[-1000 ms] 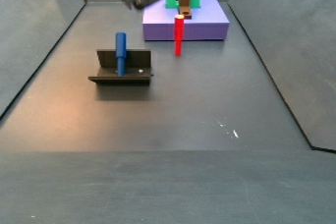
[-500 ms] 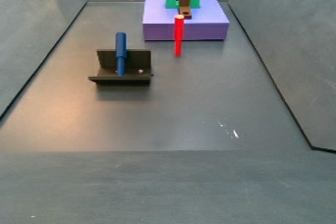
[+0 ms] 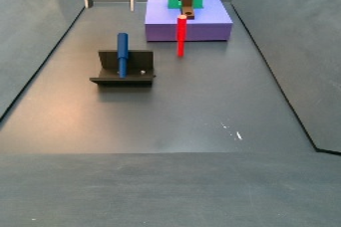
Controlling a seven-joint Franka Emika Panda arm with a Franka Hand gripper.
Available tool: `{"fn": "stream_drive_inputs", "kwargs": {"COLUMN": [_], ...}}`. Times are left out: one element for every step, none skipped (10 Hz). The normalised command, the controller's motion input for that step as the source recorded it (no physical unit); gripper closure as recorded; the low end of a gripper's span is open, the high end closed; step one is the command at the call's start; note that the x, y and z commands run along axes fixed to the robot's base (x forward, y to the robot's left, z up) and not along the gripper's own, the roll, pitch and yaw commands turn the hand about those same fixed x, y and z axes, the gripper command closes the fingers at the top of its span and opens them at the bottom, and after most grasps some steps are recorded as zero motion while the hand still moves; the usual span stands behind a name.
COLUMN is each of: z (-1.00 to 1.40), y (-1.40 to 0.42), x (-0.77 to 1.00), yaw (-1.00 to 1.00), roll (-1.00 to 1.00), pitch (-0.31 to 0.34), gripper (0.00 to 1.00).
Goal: Pick up the blue object. Move up. Place the blue object on the fixture. Regrasp the blue object. Move to above the board. Insert the blue object.
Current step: Regrasp the blue object.
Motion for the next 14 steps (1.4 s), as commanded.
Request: {"fn": "stream_drive_inputs", "kwargs": {"z": [-0.25,-0.25,-0.3,-0.23,-0.17,-0.13,-0.09,-0.04,-0.16,-0.33,-0.27,-0.21,-0.18,-0.38], "y": [0.19,0.16,0.0,0.0,-0.02,-0.11,-0.09,-0.14,-0.15,-0.19,-0.19,-0.06,0.0,0.0], "x": [-0.03,-0.12,-0.07,-0.05,0.0,0.03,0.13,0.32,0.29,0.16,0.2,0.0,-0.05,0.0], "yaw": [0.08,0.15,0.28,0.32,0.36,0.41,0.39,0.33,0.22,0.17,0.15,0.06,0.0,0.06], "roll": [1.0,1.0,0.95,0.85,0.86,0.88,0.9,0.91,0.75,0.51,0.31,0.11,-0.1,-0.01], "pitch": [0.0,0.0,0.0,0.0,-0.006,-0.017,0.0,0.0,0.0,-0.017,-0.06,-0.054,-0.066,-0.18], "gripper": [0.0,0.0,0.0,0.0,0.0,0.0,0.0,0.0,0.0,0.0,0.0,0.0,0.0,0.0]}}
